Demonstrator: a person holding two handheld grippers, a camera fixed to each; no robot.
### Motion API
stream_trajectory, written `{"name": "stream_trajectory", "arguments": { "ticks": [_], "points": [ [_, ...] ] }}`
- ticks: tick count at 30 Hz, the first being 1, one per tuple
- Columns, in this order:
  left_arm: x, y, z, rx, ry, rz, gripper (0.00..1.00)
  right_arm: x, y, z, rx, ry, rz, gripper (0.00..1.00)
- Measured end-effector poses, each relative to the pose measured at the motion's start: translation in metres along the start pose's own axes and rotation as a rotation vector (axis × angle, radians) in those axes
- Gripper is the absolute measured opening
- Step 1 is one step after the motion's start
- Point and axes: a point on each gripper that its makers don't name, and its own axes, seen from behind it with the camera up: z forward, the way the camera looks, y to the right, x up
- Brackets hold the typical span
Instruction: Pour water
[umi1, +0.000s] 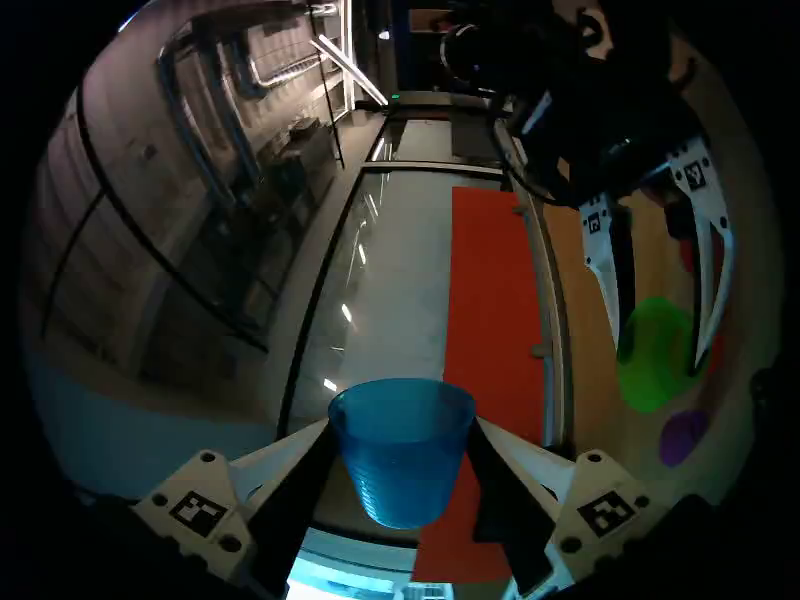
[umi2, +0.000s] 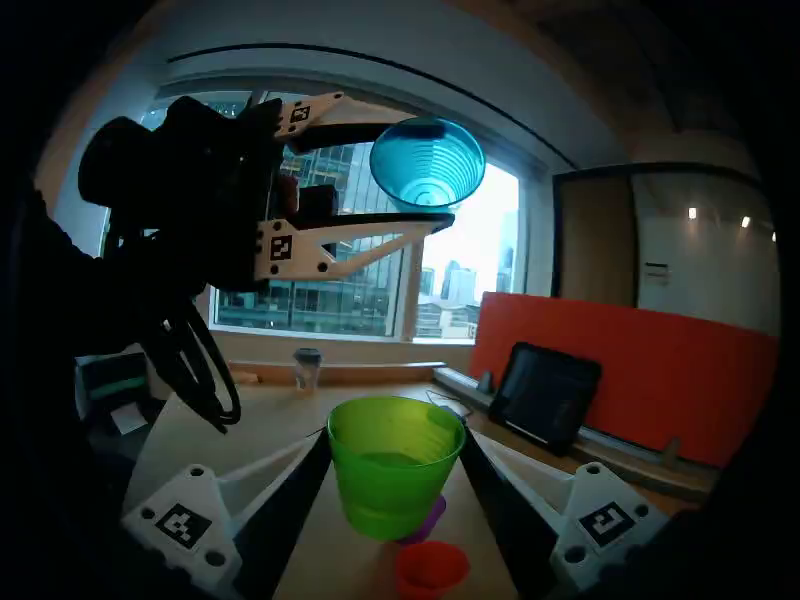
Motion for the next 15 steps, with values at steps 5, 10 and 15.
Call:
{"name": "stream_trajectory", "arguments": {
  "ticks": [5, 10, 15],
  "points": [
    [-0.010, 0.006, 0.002, -0.023, -0.022, -0.205, 0.85, 0.001, 0.002, -0.003, -0.006, 0.003, 0.001, 0.93],
    [-0.021, 0.007, 0.001, -0.044, -0.040, -0.395, 0.85, 0.002, 0.004, -0.005, -0.010, 0.005, 0.000, 0.92],
    [-0.025, 0.010, -0.002, -0.057, -0.037, -0.552, 0.85, 0.004, 0.005, -0.006, -0.014, 0.007, -0.002, 0.92]
  ]
}}
